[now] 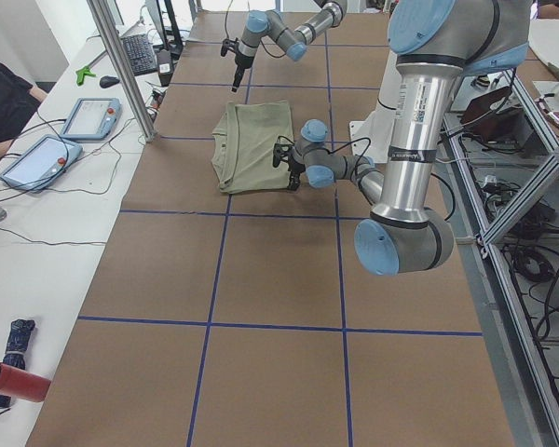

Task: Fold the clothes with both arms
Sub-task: 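Lower the left gripper to the folded shirt edge nearest it and grasp, then drag the folded shirt with the left gripper away from the robot, rotating it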

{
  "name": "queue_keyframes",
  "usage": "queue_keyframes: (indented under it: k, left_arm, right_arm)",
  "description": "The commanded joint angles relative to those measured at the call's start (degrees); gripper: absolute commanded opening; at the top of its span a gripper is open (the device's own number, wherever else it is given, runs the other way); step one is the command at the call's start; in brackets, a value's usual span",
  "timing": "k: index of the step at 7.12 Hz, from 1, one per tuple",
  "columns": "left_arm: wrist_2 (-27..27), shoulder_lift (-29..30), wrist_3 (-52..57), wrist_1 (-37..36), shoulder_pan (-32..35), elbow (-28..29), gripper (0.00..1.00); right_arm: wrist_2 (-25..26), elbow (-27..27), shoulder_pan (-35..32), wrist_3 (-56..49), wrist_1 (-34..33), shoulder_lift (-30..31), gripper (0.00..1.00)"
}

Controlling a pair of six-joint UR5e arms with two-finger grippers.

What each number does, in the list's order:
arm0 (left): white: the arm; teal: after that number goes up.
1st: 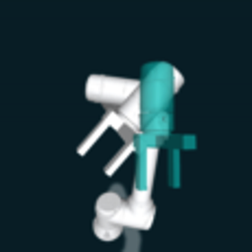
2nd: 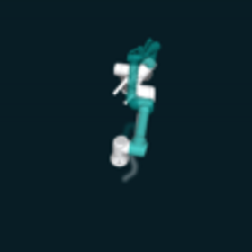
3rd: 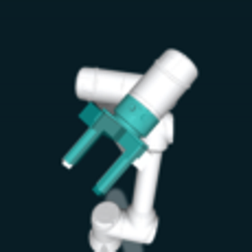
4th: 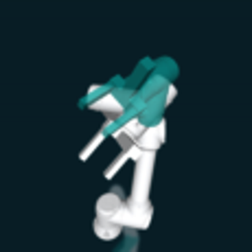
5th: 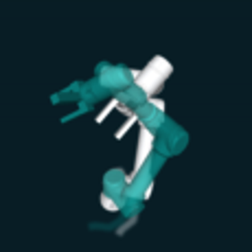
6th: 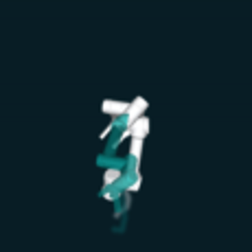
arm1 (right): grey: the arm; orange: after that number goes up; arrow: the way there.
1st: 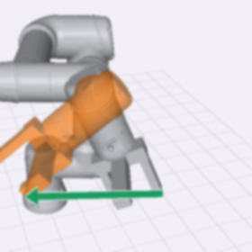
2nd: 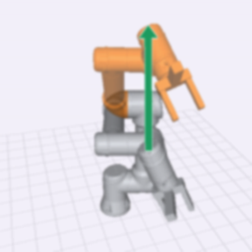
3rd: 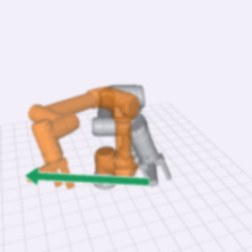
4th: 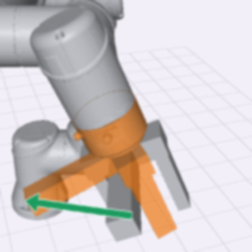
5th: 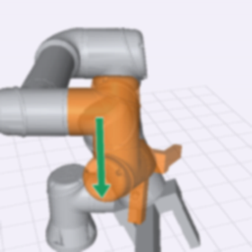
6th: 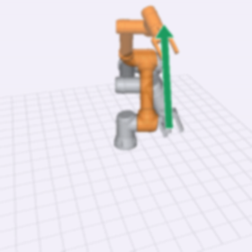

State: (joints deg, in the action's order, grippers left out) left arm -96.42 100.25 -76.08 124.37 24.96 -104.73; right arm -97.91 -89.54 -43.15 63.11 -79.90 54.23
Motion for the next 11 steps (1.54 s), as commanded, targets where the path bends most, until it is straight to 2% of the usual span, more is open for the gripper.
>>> queue_keyframes:
  k: [1, 2, 4, 6, 8, 9, 11]
  left_arm:
    - [0.00, 0.04, -0.03, 0.00, -0.08, -0.04, 0.15]
    - [0.00, 0.04, -0.03, 0.00, -0.08, -0.04, 0.00]
    - [0.18, -0.23, 0.23, -0.09, 0.00, -0.30, 0.00]
    - [-0.35, -3.38, 4.07, -0.26, 1.22, -2.14, 0.00]
    - [-0.26, -3.39, 14.32, -0.53, 8.49, -0.76, 0.00]
    - [-0.52, -2.78, 20.38, -0.70, 13.84, 1.61, 0.00]
    - [-0.79, 5.43, 29.64, -0.97, 22.38, 11.59, 0.00]
  right_arm:
    - [0.00, -0.02, 0.00, 0.08, 0.00, 0.00, 1.00]
    - [0.00, -0.02, 0.00, 0.09, 0.00, 0.09, 1.00]
    - [0.00, -0.02, 0.00, 0.35, 0.00, 0.09, 1.00]
    - [0.00, 0.07, 0.09, 0.26, 0.00, 0.00, 1.00]
    - [0.00, 0.07, 0.17, 0.17, 0.00, 0.00, 1.00]
    - [0.00, 0.07, 0.18, 0.35, -0.08, 0.00, 1.00]
    - [0.00, 0.07, 0.26, 0.52, 0.09, -0.09, 1.00]
